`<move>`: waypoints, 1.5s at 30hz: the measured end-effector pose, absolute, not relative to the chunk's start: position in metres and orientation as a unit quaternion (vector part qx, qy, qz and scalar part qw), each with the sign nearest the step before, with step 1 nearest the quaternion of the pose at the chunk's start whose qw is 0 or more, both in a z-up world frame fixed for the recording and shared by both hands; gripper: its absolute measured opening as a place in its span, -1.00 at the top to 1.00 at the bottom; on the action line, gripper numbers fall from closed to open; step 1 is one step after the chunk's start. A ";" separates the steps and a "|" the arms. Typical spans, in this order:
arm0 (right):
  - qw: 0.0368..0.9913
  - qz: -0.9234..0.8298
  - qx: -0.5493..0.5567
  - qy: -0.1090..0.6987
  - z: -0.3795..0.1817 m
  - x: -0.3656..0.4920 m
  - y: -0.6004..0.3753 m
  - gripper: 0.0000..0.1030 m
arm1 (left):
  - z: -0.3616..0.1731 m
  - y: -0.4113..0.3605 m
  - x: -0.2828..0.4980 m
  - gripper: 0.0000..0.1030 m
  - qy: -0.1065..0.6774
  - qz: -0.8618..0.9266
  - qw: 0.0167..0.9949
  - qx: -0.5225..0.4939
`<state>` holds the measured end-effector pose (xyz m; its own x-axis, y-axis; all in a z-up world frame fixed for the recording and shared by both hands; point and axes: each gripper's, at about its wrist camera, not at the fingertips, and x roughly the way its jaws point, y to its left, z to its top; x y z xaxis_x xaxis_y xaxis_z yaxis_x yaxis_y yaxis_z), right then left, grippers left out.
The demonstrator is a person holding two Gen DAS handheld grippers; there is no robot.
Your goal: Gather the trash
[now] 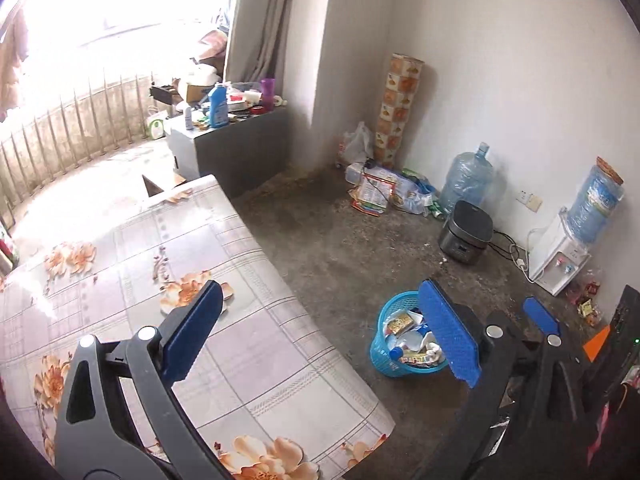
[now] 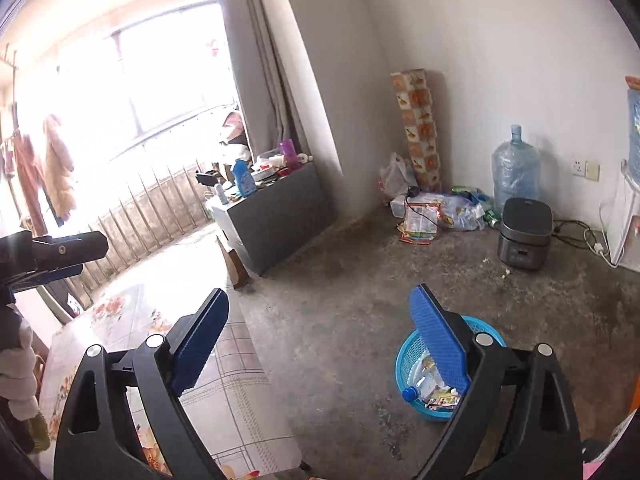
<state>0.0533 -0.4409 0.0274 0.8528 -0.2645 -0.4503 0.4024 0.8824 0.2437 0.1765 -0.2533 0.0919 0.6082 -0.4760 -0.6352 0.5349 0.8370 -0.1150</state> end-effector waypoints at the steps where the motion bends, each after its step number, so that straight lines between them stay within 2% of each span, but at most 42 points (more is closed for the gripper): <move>1: 0.954 -0.162 0.148 0.204 0.035 0.054 -0.425 -0.87 | 0.090 -0.237 0.171 -0.83 0.336 -0.256 0.905 0.041; 4: 0.965 -0.121 0.102 0.210 0.047 0.055 -0.382 -0.87 | 0.077 -0.188 0.155 -0.83 0.331 -0.200 0.922 0.023; 9: 0.962 -0.110 0.049 0.246 0.038 0.052 -0.329 -0.87 | 0.035 -0.133 0.133 -0.83 0.372 -0.126 0.920 0.004; 17: 0.904 -0.140 -0.013 0.403 -0.025 0.057 -0.304 -0.87 | -0.040 -0.108 0.106 -0.83 0.471 -0.069 0.878 0.039; 26: 0.876 -0.188 -0.022 0.444 -0.039 0.049 -0.322 -0.87 | -0.043 -0.108 0.105 -0.83 0.467 -0.063 0.881 0.046; 45: 0.873 -0.188 -0.016 0.450 -0.042 0.048 -0.330 -0.87 | -0.038 -0.119 0.103 -0.83 0.460 -0.068 0.883 0.067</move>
